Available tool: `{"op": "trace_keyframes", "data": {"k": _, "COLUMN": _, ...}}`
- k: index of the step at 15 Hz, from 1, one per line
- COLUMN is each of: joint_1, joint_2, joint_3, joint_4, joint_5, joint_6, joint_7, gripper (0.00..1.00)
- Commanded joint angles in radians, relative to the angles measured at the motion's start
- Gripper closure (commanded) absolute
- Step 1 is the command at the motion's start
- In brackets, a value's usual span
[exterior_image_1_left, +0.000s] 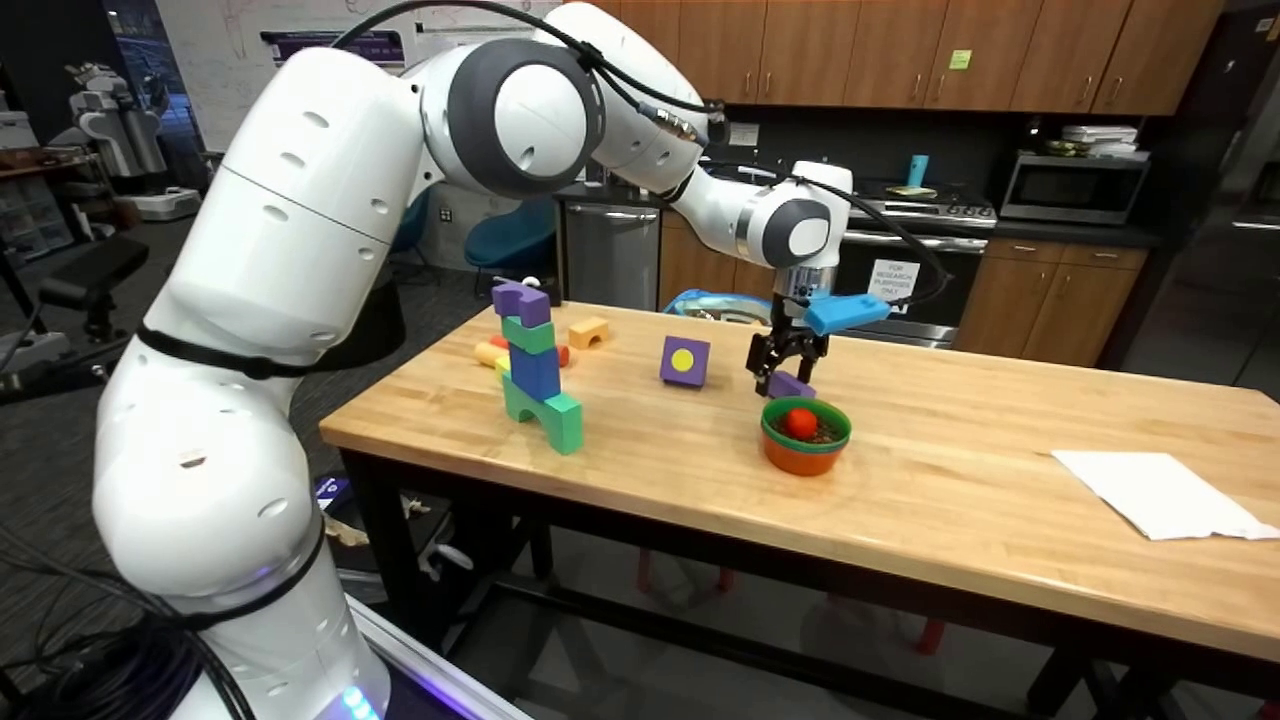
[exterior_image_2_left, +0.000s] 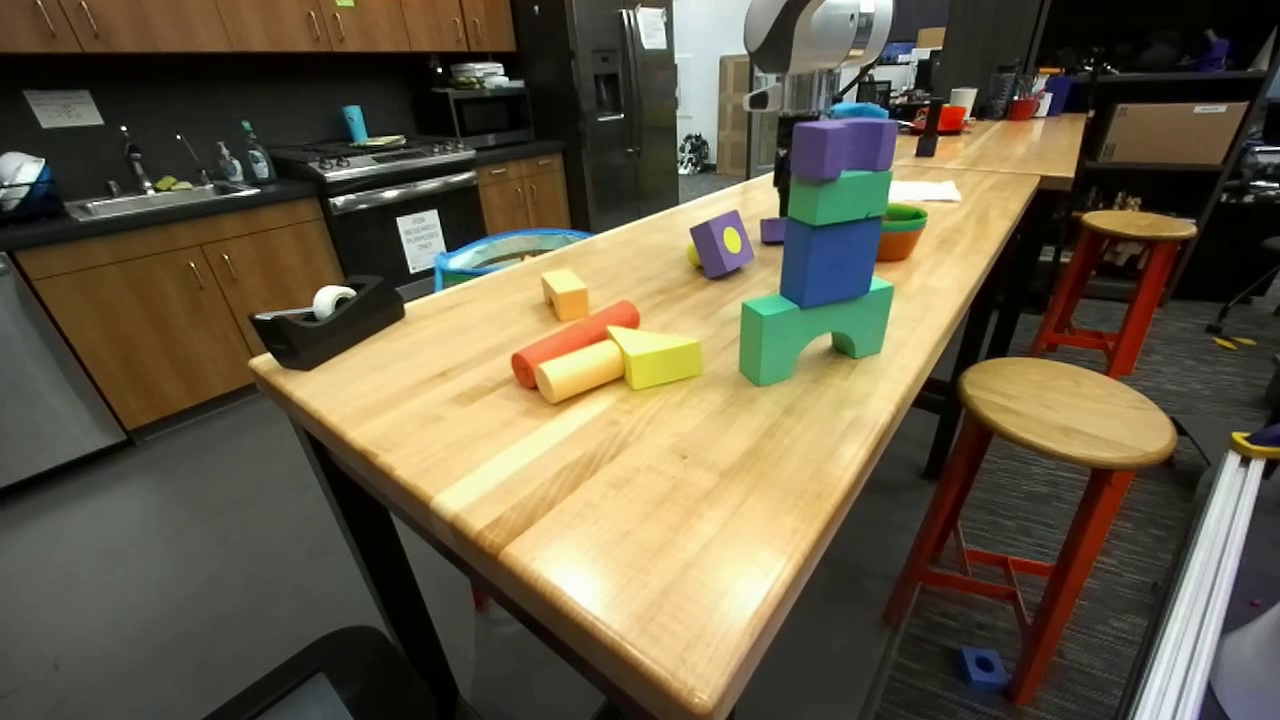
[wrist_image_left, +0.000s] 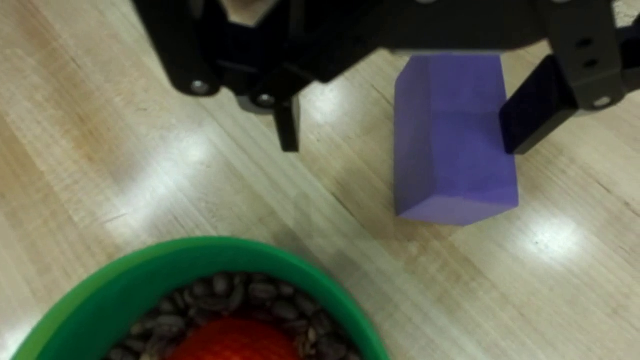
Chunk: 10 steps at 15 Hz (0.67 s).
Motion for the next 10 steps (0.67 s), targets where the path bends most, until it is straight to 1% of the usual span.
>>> {"op": "trace_keyframes", "data": {"k": 1, "joint_1": -0.016, "joint_2": 0.03, "joint_3": 0.017, "joint_4": 0.053, "joint_5": 0.02, "joint_6": -0.038, "joint_7": -0.003, "gripper": 0.0}}
{"op": "trace_keyframes", "data": {"k": 3, "joint_1": -0.018, "joint_2": 0.02, "joint_3": 0.02, "joint_4": 0.043, "joint_5": 0.024, "joint_6": -0.032, "joint_7": -0.01, "gripper": 0.0}}
{"op": "trace_keyframes", "data": {"k": 6, "joint_1": -0.017, "joint_2": -0.012, "joint_3": 0.021, "joint_4": -0.002, "joint_5": 0.031, "joint_6": 0.004, "joint_7": -0.019, "gripper": 0.0}}
{"op": "trace_keyframes", "data": {"k": 10, "joint_1": -0.017, "joint_2": -0.062, "joint_3": 0.024, "joint_4": -0.068, "joint_5": 0.033, "joint_6": 0.078, "joint_7": -0.033, "gripper": 0.0}}
